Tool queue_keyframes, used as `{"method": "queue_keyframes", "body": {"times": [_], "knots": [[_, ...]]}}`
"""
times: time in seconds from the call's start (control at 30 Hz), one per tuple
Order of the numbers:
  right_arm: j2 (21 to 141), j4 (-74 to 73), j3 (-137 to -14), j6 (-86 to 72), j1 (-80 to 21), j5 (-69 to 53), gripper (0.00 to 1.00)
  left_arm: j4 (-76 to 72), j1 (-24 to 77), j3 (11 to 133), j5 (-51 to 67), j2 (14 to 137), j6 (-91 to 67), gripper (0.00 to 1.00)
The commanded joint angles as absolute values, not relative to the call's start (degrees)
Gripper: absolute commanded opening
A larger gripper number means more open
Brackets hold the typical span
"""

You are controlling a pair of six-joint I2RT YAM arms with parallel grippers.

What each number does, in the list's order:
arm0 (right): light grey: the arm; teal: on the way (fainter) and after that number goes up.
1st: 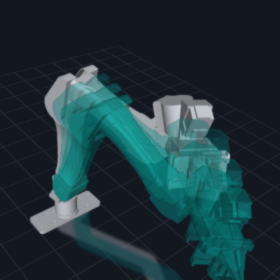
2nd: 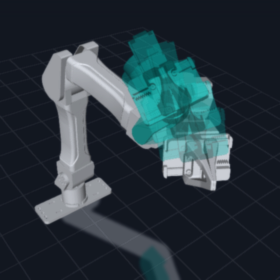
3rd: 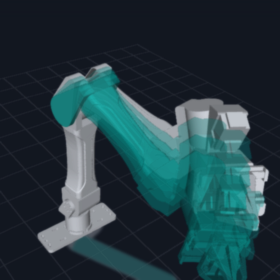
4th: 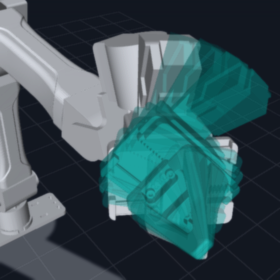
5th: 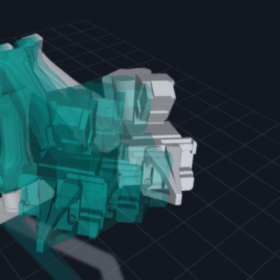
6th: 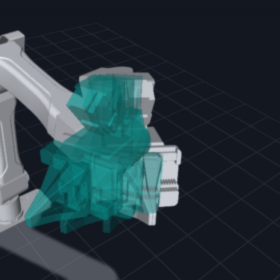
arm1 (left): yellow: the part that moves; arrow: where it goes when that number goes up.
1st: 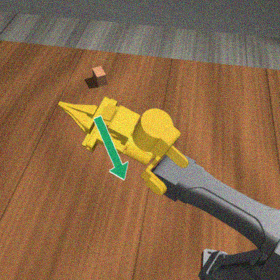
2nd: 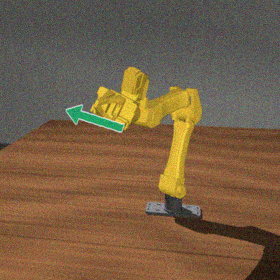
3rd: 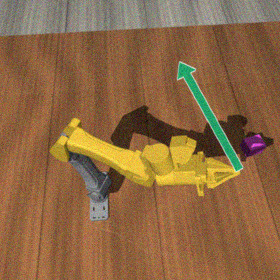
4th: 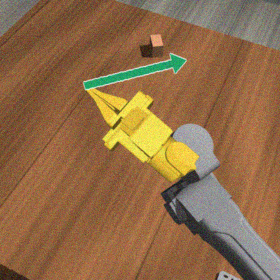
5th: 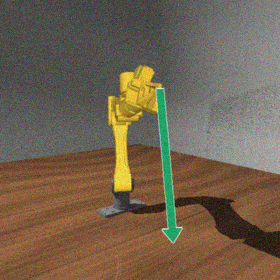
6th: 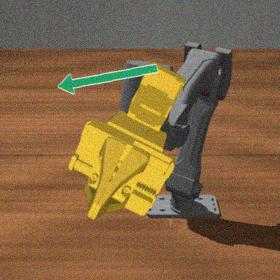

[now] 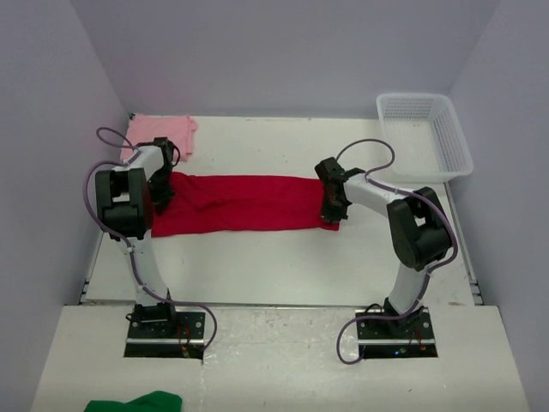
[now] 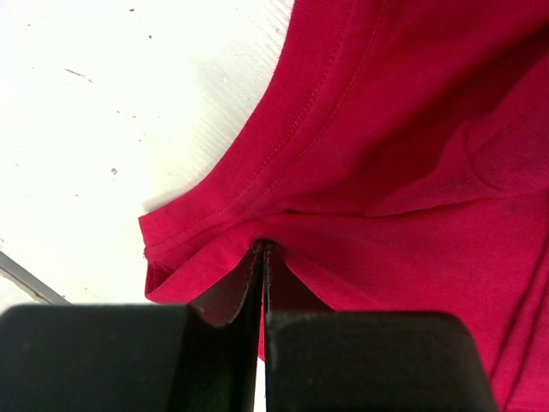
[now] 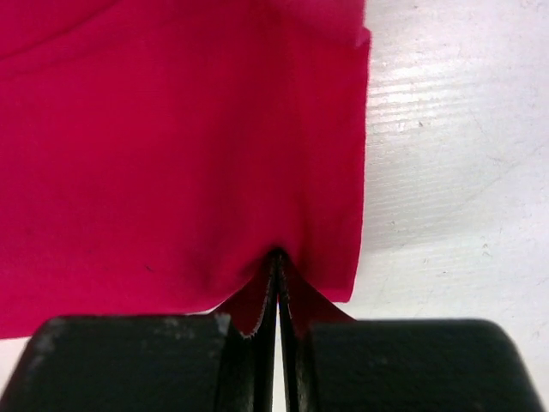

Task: Fold and stack the t-shirts
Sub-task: Fold the other side of the tshirt into a rectangle

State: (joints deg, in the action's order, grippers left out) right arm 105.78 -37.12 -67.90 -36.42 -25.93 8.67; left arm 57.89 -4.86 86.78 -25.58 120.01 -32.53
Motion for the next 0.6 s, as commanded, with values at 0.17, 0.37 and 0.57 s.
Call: {"method": "queue_keyframes", "body": {"times": [0.17, 0.37, 0.57], "knots": [[105.7, -38.4, -61.3, -51.8, -28.6, 13.7, 0.0, 60.6, -5.7, 91.0, -31.0, 120.9, -35.4, 0.0], [102.7, -39.5, -57.8, -61.1, -30.2, 15.8, 0.0, 63.6, -6.1, 93.9, -36.7, 123.0, -37.3, 0.0], [103.0, -42.9, -57.5, -67.3, -31.9, 17.3, 0.0, 64.9, -6.9, 96.1, -38.1, 124.8, -38.1, 0.0]]}}
